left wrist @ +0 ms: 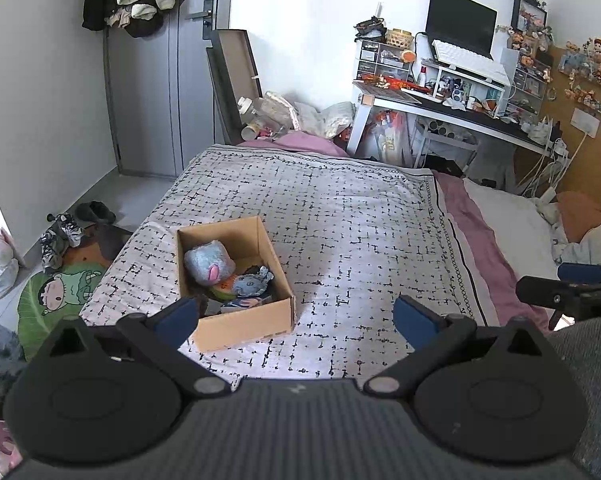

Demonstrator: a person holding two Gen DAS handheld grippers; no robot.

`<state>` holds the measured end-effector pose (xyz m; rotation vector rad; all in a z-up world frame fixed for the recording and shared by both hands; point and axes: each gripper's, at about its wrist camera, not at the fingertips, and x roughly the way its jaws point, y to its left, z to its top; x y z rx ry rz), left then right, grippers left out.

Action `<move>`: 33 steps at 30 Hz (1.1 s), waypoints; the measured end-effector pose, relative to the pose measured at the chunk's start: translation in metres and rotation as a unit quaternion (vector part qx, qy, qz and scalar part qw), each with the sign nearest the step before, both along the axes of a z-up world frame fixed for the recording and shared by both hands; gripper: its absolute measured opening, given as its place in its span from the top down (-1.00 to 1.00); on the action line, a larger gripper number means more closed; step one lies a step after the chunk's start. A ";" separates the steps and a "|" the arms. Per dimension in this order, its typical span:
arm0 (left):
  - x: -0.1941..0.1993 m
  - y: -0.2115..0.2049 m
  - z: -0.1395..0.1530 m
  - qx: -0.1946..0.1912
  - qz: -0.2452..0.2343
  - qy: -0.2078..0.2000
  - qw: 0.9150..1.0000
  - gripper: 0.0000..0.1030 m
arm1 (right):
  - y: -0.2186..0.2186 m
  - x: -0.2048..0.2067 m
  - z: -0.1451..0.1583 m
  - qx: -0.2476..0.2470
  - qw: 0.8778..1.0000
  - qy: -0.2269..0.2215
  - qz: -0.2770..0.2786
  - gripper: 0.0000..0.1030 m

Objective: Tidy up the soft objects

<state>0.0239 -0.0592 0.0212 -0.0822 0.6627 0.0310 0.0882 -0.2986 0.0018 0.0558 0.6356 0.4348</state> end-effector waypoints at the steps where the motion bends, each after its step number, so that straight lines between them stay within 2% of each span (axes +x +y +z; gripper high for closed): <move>1: 0.000 0.000 0.000 0.000 0.000 0.000 1.000 -0.99 | 0.000 0.000 0.000 -0.003 1.000 -0.002 -0.002 -1.00; 13: 0.000 -0.003 -0.002 -0.003 -0.001 0.001 1.000 -0.99 | -0.002 0.001 0.000 -0.018 1.000 -0.009 -0.005 -1.00; 33: 0.001 -0.004 -0.003 -0.006 -0.001 0.002 1.000 -0.99 | -0.005 0.005 -0.003 -0.015 1.000 0.004 0.004 -0.99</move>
